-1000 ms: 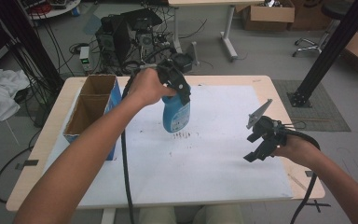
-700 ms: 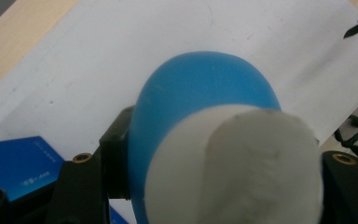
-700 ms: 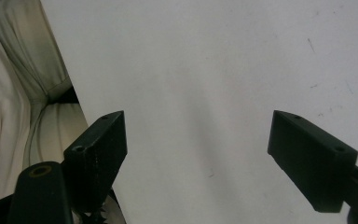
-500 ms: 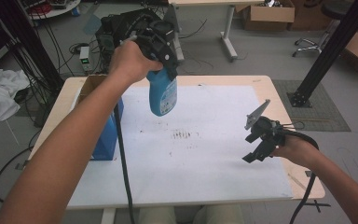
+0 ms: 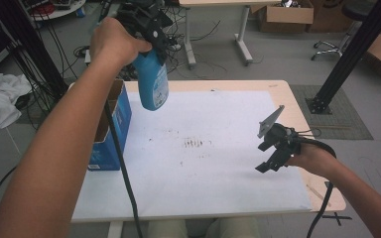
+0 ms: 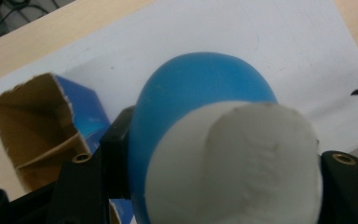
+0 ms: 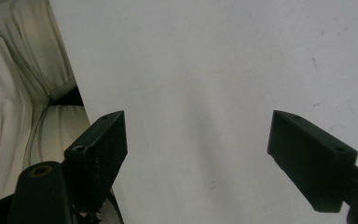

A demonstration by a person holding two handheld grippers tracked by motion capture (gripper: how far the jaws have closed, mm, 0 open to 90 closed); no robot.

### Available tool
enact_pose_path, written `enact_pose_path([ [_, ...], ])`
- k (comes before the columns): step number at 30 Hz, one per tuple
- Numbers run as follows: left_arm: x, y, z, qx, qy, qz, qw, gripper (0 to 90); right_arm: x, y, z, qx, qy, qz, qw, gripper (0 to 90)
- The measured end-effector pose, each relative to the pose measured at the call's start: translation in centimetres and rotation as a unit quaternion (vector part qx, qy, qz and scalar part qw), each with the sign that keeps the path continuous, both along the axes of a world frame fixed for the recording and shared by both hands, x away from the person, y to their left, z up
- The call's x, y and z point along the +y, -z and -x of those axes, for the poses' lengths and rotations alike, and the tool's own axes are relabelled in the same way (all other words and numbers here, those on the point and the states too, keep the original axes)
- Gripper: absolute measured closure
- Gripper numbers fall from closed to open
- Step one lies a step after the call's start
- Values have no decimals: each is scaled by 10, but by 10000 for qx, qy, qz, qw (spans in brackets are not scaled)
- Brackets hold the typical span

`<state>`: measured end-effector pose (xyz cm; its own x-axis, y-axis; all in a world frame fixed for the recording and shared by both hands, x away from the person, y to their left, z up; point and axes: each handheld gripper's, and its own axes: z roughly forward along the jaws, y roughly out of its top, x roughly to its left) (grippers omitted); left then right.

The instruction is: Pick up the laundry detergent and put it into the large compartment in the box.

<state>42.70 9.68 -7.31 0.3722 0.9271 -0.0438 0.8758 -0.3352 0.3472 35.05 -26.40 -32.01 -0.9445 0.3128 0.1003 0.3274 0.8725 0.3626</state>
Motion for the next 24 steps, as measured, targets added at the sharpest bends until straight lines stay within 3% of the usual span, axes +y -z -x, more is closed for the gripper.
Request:
enact_pose_path([
  [1, 9, -2, 1, -41, -256, 62, 9996, 379, 1, 0, 0, -8, -2, 5, 10000, 198],
  [5, 20, -5, 3, -31, -461, 30, 9989, 379, 2, 1, 0, -23, -54, -24, 10000, 199],
  [6, 29, -7, 5, -46, -655, 42, 9978, 379, 2, 0, 1, -8, -54, -8, 10000, 199],
  [10, 42, -11, 7, -50, -863, 27, 9963, 379, 1, -1, 1, -25, -75, -12, 10000, 199],
  [15, 57, -14, 11, -77, -1259, -17, 9920, 379, 1, -2, 2, -42, -94, -24, 9999, 199],
  [16, 63, -13, 12, -77, -1405, -30, 9901, 379, 2, -2, 2, -47, -92, -26, 9999, 199],
  [17, 63, -13, 12, -77, -1405, -30, 9901, 379, 2, -2, 2, -47, -93, -22, 9999, 199],
  [22, 74, -11, 16, -69, -1674, -88, 9858, 379, 2, -2, 3, -52, -100, -29, 9999, 199],
  [23, 78, -10, 17, -90, -1785, -81, 9839, 379, 2, -1, 3, -54, -95, -25, 9999, 199],
  [24, 78, -10, 17, -90, -1785, -81, 9839, 379, 2, -1, 3, -54, -95, -25, 9999, 199],
])
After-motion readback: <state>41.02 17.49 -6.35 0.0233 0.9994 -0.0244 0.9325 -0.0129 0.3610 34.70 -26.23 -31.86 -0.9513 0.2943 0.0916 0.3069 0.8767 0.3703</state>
